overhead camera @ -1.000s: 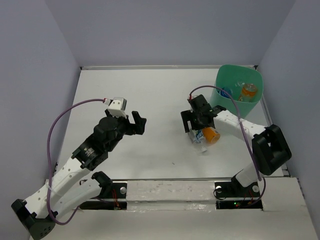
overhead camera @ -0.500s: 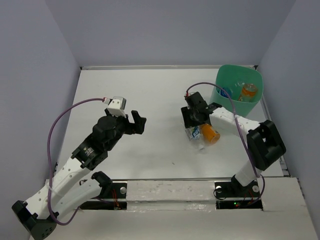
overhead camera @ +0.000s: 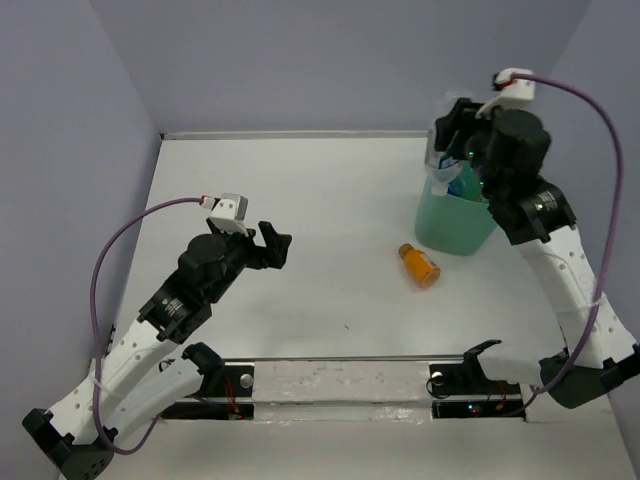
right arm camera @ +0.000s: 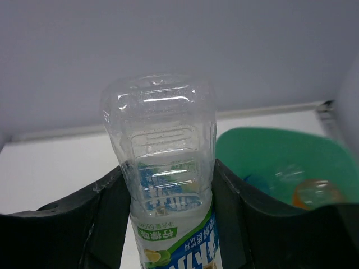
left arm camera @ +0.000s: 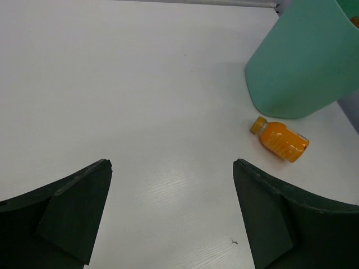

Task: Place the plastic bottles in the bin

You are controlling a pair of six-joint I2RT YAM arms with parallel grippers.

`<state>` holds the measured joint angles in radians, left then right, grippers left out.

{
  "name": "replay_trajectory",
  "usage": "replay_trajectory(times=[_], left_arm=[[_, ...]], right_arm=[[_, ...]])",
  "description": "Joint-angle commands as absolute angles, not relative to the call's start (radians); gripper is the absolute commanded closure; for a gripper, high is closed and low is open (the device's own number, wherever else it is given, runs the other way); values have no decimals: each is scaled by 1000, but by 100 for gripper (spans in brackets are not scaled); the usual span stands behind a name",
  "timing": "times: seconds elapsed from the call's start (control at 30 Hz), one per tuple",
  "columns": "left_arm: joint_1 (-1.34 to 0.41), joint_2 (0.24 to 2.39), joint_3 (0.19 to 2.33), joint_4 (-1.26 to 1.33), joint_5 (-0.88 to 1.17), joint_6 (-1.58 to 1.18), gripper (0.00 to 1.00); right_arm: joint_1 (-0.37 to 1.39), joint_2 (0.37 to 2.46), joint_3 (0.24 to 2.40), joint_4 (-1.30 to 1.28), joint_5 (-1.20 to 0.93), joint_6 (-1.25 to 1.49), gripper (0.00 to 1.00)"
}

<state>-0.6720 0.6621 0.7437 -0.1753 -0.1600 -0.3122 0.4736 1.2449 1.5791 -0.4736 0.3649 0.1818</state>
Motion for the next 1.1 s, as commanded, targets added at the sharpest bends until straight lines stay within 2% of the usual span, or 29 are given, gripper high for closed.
replay_trajectory(times=[0.0, 0.17, 0.2, 0.23, 0.3, 0.33, 0.4, 0.47, 0.53, 0.57, 0.63, 0.7, 0.8, 0.87, 0.93, 1.03, 1.07], left_arm=[[-664, 624, 730, -129, -132, -291, 1], [-660, 621, 730, -124, -106, -293, 1], [-658, 617, 730, -126, -103, -290, 1], [-658, 617, 730, -126, -103, -290, 1], [-658, 609, 729, -124, -101, -290, 1], [-657, 606, 727, -121, -98, -290, 1], [-655, 606, 727, -120, -92, -290, 1], [-649, 609, 727, -118, -83, -288, 1], [-644, 611, 729, -117, -75, -290, 1], [-637, 614, 729, -115, -74, -288, 1], [-629, 614, 729, -114, -72, -290, 1], [-623, 614, 726, -114, -77, -290, 1], [-617, 618, 727, -114, -83, -288, 1], [-611, 627, 727, -110, -84, -288, 1], [-603, 632, 730, -110, -84, -285, 1], [-586, 634, 730, -107, -81, -285, 1], [-575, 634, 729, -106, -80, -285, 1]], right_arm=[[209, 1229, 1600, -320, 486, 146, 78], [78, 1336, 1603, -270, 465, 121, 77], [68, 1360, 1585, -271, 463, 133, 73], [67, 1361, 1585, -270, 463, 141, 73], [67, 1342, 1547, -259, 459, 153, 42], [67, 1333, 1540, -262, 437, 155, 23], [67, 1300, 1523, -282, 419, 170, 13], [67, 1267, 1508, -304, 385, 176, 9], [67, 1208, 1471, -342, 269, 198, 11], [80, 1184, 1453, -351, 217, 210, 17], [110, 1135, 1402, -364, 109, 219, 22], [196, 1072, 1321, -415, -36, 223, 33], [395, 1022, 1224, -475, 3, 213, 50], [481, 1012, 1159, -557, 38, 230, 61], [518, 1005, 1094, -584, 49, 256, 67], [564, 1017, 979, -627, 86, 305, 66], [565, 1023, 956, -626, 106, 311, 52]])
